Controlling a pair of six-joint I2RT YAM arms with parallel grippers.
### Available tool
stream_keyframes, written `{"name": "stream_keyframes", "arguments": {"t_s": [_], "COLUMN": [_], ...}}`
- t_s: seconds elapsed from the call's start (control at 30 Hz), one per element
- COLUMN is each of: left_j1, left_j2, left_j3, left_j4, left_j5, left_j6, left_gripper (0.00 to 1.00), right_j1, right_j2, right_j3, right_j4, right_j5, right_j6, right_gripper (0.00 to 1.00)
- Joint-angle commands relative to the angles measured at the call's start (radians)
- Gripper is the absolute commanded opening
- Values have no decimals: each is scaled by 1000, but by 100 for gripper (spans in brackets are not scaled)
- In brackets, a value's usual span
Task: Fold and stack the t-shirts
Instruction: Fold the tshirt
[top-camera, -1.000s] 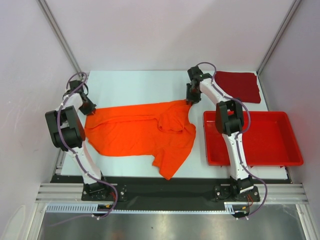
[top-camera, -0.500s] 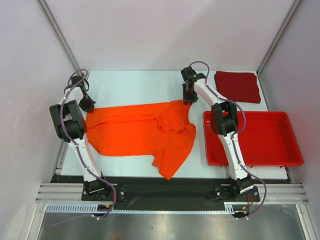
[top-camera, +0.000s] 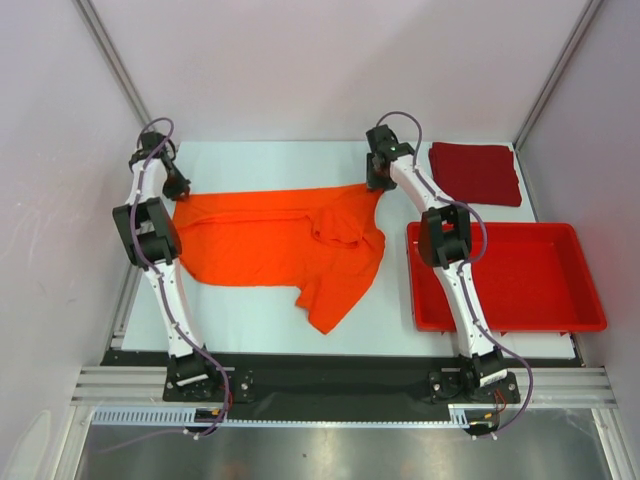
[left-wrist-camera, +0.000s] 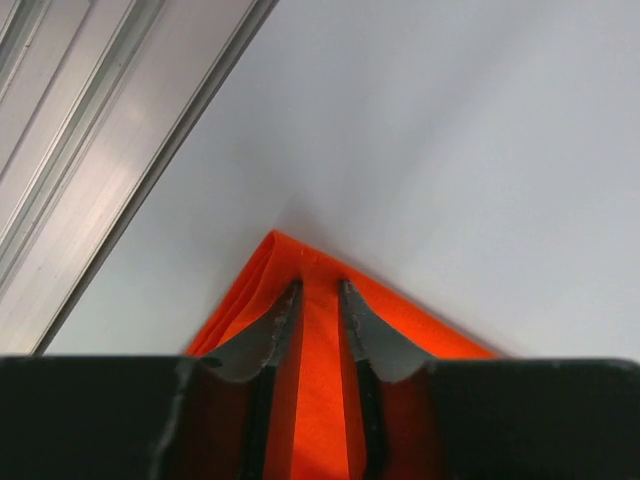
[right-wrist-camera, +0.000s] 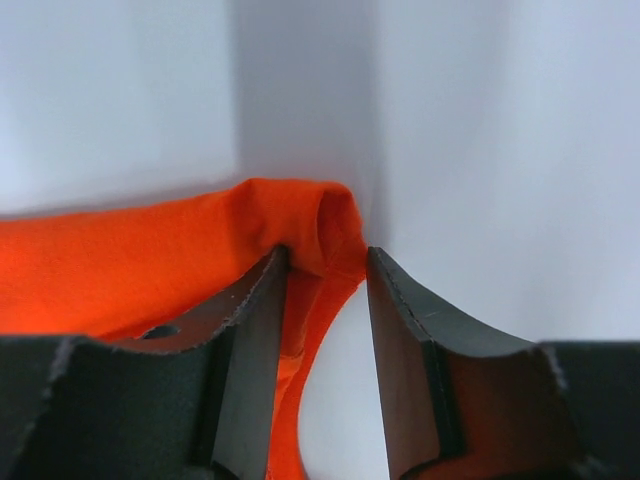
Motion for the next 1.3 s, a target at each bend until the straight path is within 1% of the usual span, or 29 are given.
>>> {"name": "stream_keyframes", "arguments": {"t_s": [0.0,0.03,0.1,0.13,0.23,0.27,0.33,0.37,0.43,0.47,0.57,0.6,0.63,0.67,0.7,0.73,0.77,0.8,0.83,0.87,0.93,0.97,1.0,1.03,1.07,1.13,1.2,1.23,1.27], "left_j1": [13,10,11,13,11,10,11,13,13,11,11,11,11,13,16,17,22,28,36,37,39,37,39,37,39,39,42,45,47], "left_j2": [2,-16,-96,-130,-248,-275,-355,-384,-455,-481,-573,-598,-619,-671,-700,-729,-784,-803,-816,-825,-829,-839,-861,-872,-877,-860,-837,-819,-817], "left_j3": [20,4,-70,-98,-193,-216,-276,-295,-341,-358,-427,-463,-486,-518,-596,-643,-686,-762,-788,-813,-873,-900,-961,-989,-1014,-1054,-1066,-1072,-1082], "left_j4": [51,65,108,119,144,148,141,134,110,105,78,56,47,42,58,71,85,107,110,105,82,81,99,105,120,130,130,128,128], "left_j5": [18,24,27,20,-2,-8,-37,-45,-62,-66,-97,-103,-127,-134,-137,-132,-125,-111,-100,-85,-86,-86,-85,-94,-97,-94,-134,-140,-146], "left_j6": [-4,-11,-18,-28,-41,-42,-39,-36,-30,-24,-21,-16,-18,-16,-21,-25,-31,-36,-44,-44,-53,-65,-83,-100,-114,-124,-125,-127,-127], "left_gripper": [26,29,37,44,54,63,71,78,80,84,86,86,84,74,68,52,44,37,32,24,16,17,22,39,41,40,38,32,30], "right_j1": [-39,-40,-39,-40,-39,-37,-33,-29,-17,-13,29,46,65,110,130,153,182,202,217,230,268,274,277,277,277,277,277,277,277], "right_j2": [17,8,-33,-53,-152,-182,-260,-287,-380,-411,-552,-584,-615,-679,-711,-750,-805,-834,-857,-879,-914,-917,-922,-925,-930,-946,-957,-965,-965], "right_j3": [80,90,103,113,113,111,104,96,61,-8,-137,-241,-289,-332,-434,-482,-531,-609,-652,-688,-772,-788,-803,-821,-832,-849,-870,-877,-886], "right_j4": [108,121,144,147,141,128,83,56,-11,-28,-83,-96,-99,-100,-90,-70,-39,-19,1,24,65,70,65,62,58,58,64,64,62], "right_j5": [-18,-23,-34,-37,-44,-49,-63,-61,-67,-83,-158,-167,-167,-169,-199,-224,-247,-285,-304,-319,-348,-362,-371,-382,-391,-399,-396,-393,-390], "right_j6": [-51,-53,-51,-45,-18,-16,-18,-18,-10,4,15,5,-4,-10,-12,-10,-7,5,10,11,22,25,28,37,35,31,19,15,11], "right_gripper": [43,50,56,65,76,78,81,82,84,84,84,84,83,83,82,82,81,81,79,79,78,78,77,77,76,76,76,76,76]}}
